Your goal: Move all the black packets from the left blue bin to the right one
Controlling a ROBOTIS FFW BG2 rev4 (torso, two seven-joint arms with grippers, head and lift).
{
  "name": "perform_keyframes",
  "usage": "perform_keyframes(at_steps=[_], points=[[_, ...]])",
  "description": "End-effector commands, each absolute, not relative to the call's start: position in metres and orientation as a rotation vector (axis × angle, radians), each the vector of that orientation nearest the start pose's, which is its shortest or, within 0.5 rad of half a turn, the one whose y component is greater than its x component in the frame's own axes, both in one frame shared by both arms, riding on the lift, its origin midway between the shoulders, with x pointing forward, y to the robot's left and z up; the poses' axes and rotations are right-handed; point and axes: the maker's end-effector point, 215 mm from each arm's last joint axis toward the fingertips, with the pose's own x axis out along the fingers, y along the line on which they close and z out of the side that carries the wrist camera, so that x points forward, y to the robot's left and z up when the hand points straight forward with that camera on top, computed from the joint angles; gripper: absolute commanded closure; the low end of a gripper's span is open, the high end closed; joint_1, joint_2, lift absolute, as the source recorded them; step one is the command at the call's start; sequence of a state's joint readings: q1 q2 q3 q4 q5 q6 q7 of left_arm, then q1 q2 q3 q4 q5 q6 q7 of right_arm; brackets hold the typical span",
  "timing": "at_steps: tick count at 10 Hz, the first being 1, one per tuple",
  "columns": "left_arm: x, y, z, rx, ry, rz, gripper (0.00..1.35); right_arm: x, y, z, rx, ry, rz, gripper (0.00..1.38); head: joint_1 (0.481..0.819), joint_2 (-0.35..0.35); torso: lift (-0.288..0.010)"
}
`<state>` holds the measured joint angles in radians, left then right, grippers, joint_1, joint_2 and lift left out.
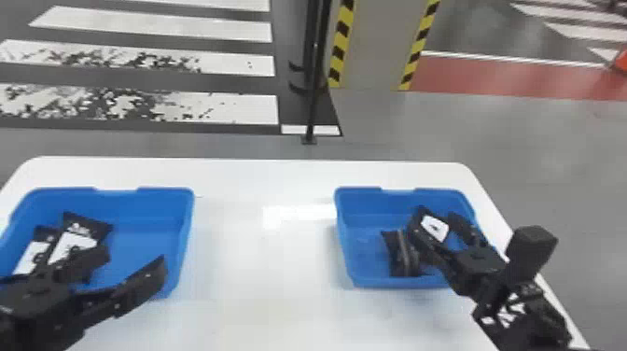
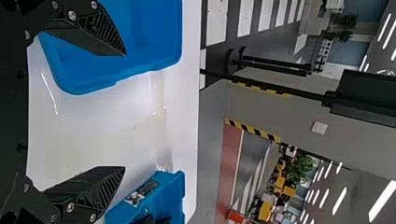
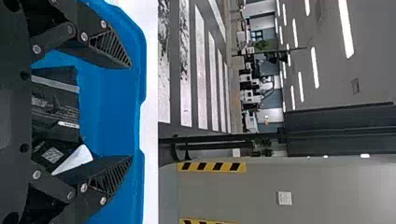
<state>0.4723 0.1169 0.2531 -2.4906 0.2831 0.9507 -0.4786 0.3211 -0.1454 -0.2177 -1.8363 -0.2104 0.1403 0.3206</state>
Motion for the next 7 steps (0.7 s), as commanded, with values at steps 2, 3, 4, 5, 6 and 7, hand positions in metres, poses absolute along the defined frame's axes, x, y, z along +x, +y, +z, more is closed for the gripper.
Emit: perform_keyframes(at_steps=[2, 3, 4, 5, 6, 7], points=[[0.399, 0.257, -0.337, -0.109, 0.495, -0.315, 0.18, 0.432, -0.29, -0.335, -0.012, 0.062, 0.149, 0.13, 0.695, -0.113, -0.14], [0.4, 0.278, -0.338, -0.087, 0.513, -0.263, 0.18, 0.42, -0.284, -0.318, -0.009, 0.033, 0.15, 0.13, 0.695, -0.092, -0.14], [0.401, 0.312, -0.341, -0.052, 0.54, -0.181, 0.18, 0.409, -0.28, -0.308, 0.013, 0.015, 0.151, 0.13, 0.695, -0.051, -0.14], [0.404, 0.341, -0.342, -0.019, 0.565, -0.107, 0.18, 0.398, -0.275, -0.303, 0.039, 0.011, 0.153, 0.13, 0.695, 0.001, -0.14], [0.408, 0.362, -0.35, -0.01, 0.598, -0.056, 0.18, 0.392, -0.271, -0.299, 0.051, 0.01, 0.159, 0.13, 0.695, 0.049, -0.14], [0.416, 0.379, -0.361, -0.003, 0.63, -0.02, 0.18, 0.388, -0.265, -0.3, 0.066, 0.013, 0.168, 0.13, 0.695, 0.097, -0.14]])
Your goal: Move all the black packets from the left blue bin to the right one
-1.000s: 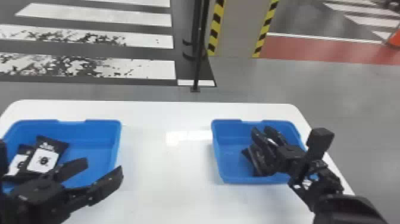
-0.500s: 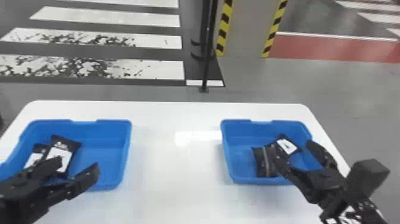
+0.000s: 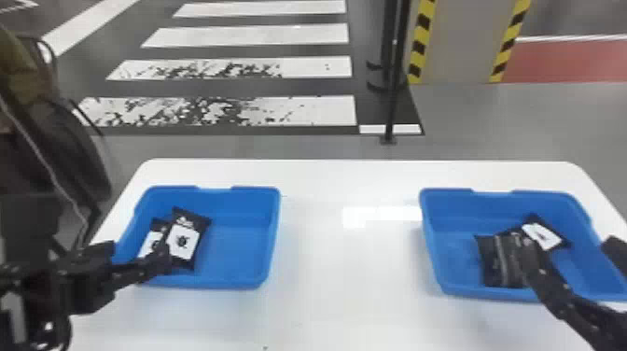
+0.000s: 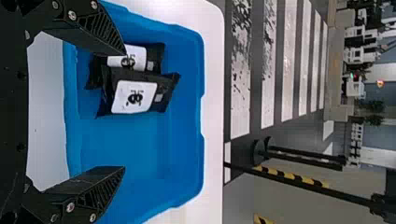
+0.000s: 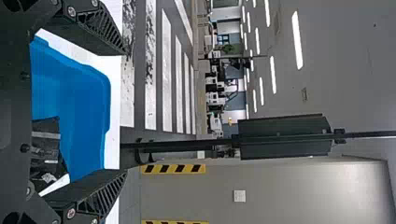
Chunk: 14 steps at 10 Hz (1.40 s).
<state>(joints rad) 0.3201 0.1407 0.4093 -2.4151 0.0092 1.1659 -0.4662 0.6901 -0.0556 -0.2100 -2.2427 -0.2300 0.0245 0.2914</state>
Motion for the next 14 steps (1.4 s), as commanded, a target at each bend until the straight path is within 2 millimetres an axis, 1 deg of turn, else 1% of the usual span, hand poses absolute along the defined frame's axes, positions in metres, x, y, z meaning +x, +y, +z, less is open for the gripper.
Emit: perform_keyframes(at_steps=[1, 2, 3, 4, 5, 6, 8, 9, 10, 11, 12, 13, 14], points=[[0.427, 0.391, -0.373, -0.005, 0.656, 0.002, 0.18, 0.384, -0.259, -0.303, 0.09, 0.023, 0.177, 0.13, 0.695, 0.12, -0.14], [0.437, 0.4, -0.388, -0.007, 0.691, 0.023, 0.18, 0.381, -0.252, -0.306, 0.109, 0.028, 0.188, 0.14, 0.695, 0.156, -0.14], [0.446, 0.404, -0.402, -0.011, 0.719, 0.031, 0.18, 0.379, -0.245, -0.309, 0.124, 0.035, 0.197, 0.14, 0.695, 0.185, -0.14], [0.456, 0.402, -0.416, -0.02, 0.748, 0.029, 0.18, 0.378, -0.241, -0.311, 0.141, 0.039, 0.204, 0.14, 0.695, 0.205, -0.14], [0.472, 0.395, -0.422, -0.017, 0.755, 0.011, 0.18, 0.378, -0.24, -0.311, 0.145, 0.038, 0.207, 0.14, 0.695, 0.214, -0.14], [0.485, 0.383, -0.431, -0.01, 0.773, -0.013, 0.18, 0.378, -0.24, -0.31, 0.149, 0.037, 0.205, 0.14, 0.695, 0.213, -0.14], [0.5, 0.37, -0.447, -0.012, 0.803, -0.041, 0.18, 0.378, -0.239, -0.313, 0.159, 0.041, 0.206, 0.14, 0.695, 0.185, -0.14], [0.503, 0.367, -0.455, -0.005, 0.824, -0.041, 0.18, 0.377, -0.239, -0.315, 0.167, 0.044, 0.206, 0.14, 0.695, 0.178, -0.14], [0.506, 0.368, -0.466, -0.005, 0.853, -0.032, 0.19, 0.377, -0.239, -0.318, 0.182, 0.049, 0.206, 0.14, 0.695, 0.168, -0.14], [0.509, 0.369, -0.477, -0.004, 0.882, -0.029, 0.3, 0.377, -0.238, -0.318, 0.187, 0.048, 0.205, 0.14, 0.695, 0.165, -0.14], [0.507, 0.367, -0.482, -0.004, 0.894, -0.033, 0.64, 0.377, -0.238, -0.319, 0.19, 0.05, 0.206, 0.14, 0.695, 0.164, -0.14], [0.507, 0.368, -0.483, -0.005, 0.894, -0.031, 0.92, 0.377, -0.238, -0.32, 0.2, 0.05, 0.205, 0.15, 0.695, 0.164, -0.14], [0.51, 0.364, -0.481, -0.001, 0.878, -0.046, 1.06, 0.376, -0.238, -0.321, 0.201, 0.053, 0.206, 0.15, 0.695, 0.163, -0.14]])
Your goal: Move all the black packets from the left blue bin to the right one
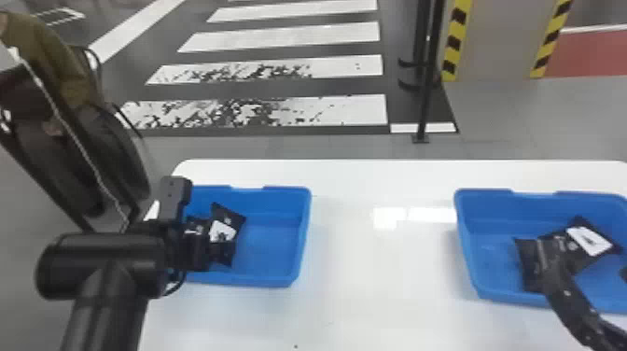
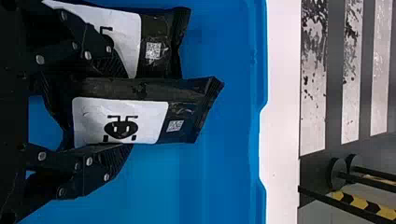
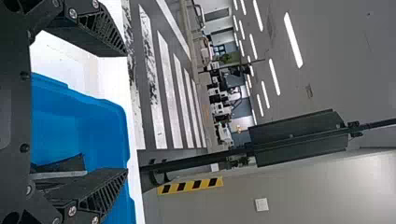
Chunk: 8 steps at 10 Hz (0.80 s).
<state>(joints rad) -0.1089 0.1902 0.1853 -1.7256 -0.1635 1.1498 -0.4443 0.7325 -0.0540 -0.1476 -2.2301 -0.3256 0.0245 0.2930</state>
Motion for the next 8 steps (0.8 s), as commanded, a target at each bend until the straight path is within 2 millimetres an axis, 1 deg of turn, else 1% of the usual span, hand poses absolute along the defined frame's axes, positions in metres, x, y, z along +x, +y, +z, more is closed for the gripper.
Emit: perform_keyframes(at_steps=[1, 2, 3, 4, 5, 6, 7, 8], points=[[0.518, 0.36, -0.474, 0.01, 0.847, -0.061, 1.22, 0.376, -0.238, -0.322, 0.205, 0.054, 0.206, 0.15, 0.695, 0.162, -0.14], [0.521, 0.355, -0.467, 0.016, 0.827, -0.076, 1.21, 0.375, -0.238, -0.322, 0.208, 0.056, 0.207, 0.15, 0.695, 0.156, -0.14], [0.522, 0.35, -0.449, 0.028, 0.779, -0.093, 1.21, 0.375, -0.238, -0.323, 0.212, 0.058, 0.209, 0.16, 0.695, 0.153, -0.14], [0.519, 0.344, -0.433, 0.026, 0.738, -0.111, 1.21, 0.375, -0.237, -0.323, 0.213, 0.06, 0.21, 0.16, 0.695, 0.146, -0.14], [0.514, 0.327, -0.412, 0.02, 0.679, -0.155, 1.21, 0.376, -0.237, -0.32, 0.213, 0.055, 0.213, 0.16, 0.695, 0.138, -0.14], [0.515, 0.298, -0.388, 0.004, 0.593, -0.241, 1.21, 0.376, -0.234, -0.321, 0.223, 0.059, 0.227, 0.16, 0.695, 0.126, -0.14], [0.508, 0.259, -0.378, -0.051, 0.542, -0.349, 1.21, 0.38, -0.227, -0.322, 0.241, 0.065, 0.254, 0.16, 0.695, 0.114, -0.14], [0.498, 0.223, -0.372, -0.089, 0.521, -0.438, 1.21, 0.386, -0.222, -0.322, 0.266, 0.058, 0.286, 0.16, 0.695, 0.083, -0.14]])
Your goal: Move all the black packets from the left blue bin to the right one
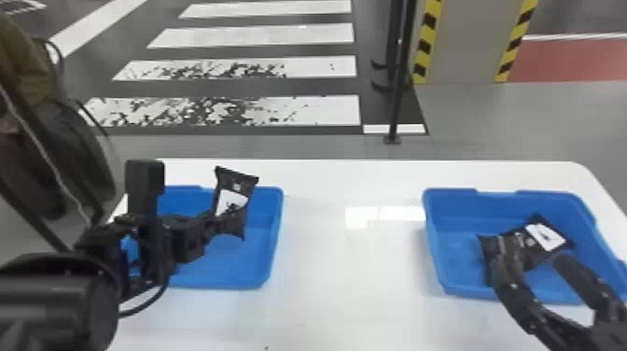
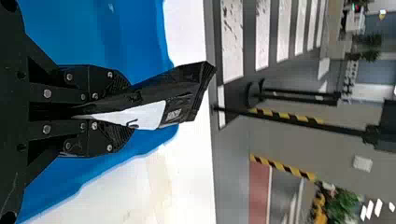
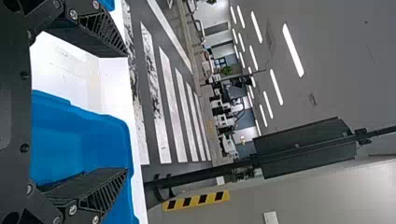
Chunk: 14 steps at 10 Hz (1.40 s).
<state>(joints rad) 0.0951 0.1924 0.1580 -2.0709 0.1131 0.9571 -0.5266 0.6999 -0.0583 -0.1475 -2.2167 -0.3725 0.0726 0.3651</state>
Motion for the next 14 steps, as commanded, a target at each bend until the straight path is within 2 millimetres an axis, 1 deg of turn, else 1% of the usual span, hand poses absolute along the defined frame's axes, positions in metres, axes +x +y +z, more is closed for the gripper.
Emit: perform_keyframes(at_steps=[1, 2, 3, 4, 5, 6, 8, 10, 11, 12, 13, 14], points=[[0.484, 0.174, -0.372, -0.133, 0.514, -0.56, 1.21, 0.391, -0.204, -0.328, 0.338, 0.079, 0.346, 0.16, 0.695, 0.037, -0.14], [0.472, 0.132, -0.368, -0.158, 0.509, -0.662, 1.21, 0.395, -0.183, -0.328, 0.415, 0.089, 0.405, 0.16, 0.695, -0.006, -0.14], [0.458, 0.094, -0.364, -0.193, 0.51, -0.755, 1.21, 0.397, -0.166, -0.326, 0.457, 0.098, 0.448, 0.16, 0.695, -0.027, -0.14], [0.442, 0.057, -0.36, -0.219, 0.511, -0.844, 1.21, 0.399, -0.15, -0.32, 0.517, 0.096, 0.487, 0.16, 0.695, -0.066, -0.14], [0.429, 0.03, -0.357, -0.247, 0.516, -0.91, 1.21, 0.401, -0.144, -0.316, 0.543, 0.094, 0.504, 0.16, 0.695, -0.099, -0.14], [0.414, 0.004, -0.351, -0.268, 0.518, -0.979, 1.21, 0.401, -0.131, -0.315, 0.584, 0.107, 0.536, 0.16, 0.695, -0.131, -0.14], [0.396, -0.025, -0.346, -0.287, 0.526, -1.053, 1.21, 0.4, -0.114, -0.315, 0.651, 0.127, 0.575, 0.17, 0.695, -0.173, -0.14], [0.38, -0.046, -0.343, -0.308, 0.536, -1.112, 1.21, 0.403, -0.101, -0.324, 0.704, 0.163, 0.602, 0.18, 0.695, -0.197, -0.14], [0.375, -0.053, -0.342, -0.31, 0.542, -1.131, 1.21, 0.405, -0.101, -0.326, 0.741, 0.165, 0.601, 0.33, 0.695, -0.207, -0.14], [0.37, -0.056, -0.344, -0.316, 0.551, -1.138, 1.21, 0.408, -0.104, -0.323, 0.75, 0.153, 0.595, 0.84, 0.695, -0.212, -0.14], [0.369, -0.056, -0.346, -0.317, 0.556, -1.138, 1.21, 0.41, -0.108, -0.322, 0.749, 0.141, 0.585, 1.12, 0.695, -0.222, -0.14], [0.372, -0.055, -0.344, -0.316, 0.55, -1.135, 1.21, 0.41, -0.108, -0.322, 0.751, 0.14, 0.585, 1.2, 0.695, -0.232, -0.14]])
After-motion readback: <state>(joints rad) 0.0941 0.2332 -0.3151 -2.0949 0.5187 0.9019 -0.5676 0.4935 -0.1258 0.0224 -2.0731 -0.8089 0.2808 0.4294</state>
